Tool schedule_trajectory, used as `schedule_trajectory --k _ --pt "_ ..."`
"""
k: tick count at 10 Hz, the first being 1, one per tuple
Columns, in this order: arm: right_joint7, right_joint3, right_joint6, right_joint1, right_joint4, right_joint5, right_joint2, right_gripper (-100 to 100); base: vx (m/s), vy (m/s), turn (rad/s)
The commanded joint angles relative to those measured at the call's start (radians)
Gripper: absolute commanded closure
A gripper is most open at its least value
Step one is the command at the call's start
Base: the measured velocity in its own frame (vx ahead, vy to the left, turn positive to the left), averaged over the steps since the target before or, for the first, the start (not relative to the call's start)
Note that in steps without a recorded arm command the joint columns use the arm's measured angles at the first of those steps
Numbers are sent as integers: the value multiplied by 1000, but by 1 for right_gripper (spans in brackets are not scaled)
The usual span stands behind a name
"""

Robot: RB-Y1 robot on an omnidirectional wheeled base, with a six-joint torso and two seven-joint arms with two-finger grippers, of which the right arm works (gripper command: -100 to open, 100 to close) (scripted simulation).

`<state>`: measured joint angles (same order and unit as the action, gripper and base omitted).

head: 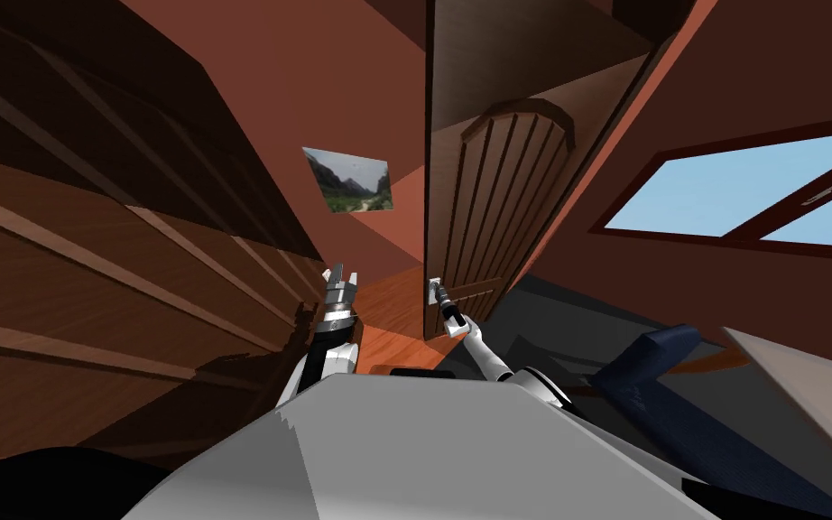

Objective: Push the door open

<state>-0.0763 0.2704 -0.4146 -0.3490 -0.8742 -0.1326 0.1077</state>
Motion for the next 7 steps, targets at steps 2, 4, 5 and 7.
schedule_trajectory --k 2,4,5,7 --pt "0 0 1 1 1 0 0 100 -27 -13 5" --pt "0 0 1 1 1 0 0 100 -12 -4 -4" --pt "0 0 1 1 1 0 0 100 0 0 0" --pt "16 -19 3 1 7 0 0 100 121 45 -64"
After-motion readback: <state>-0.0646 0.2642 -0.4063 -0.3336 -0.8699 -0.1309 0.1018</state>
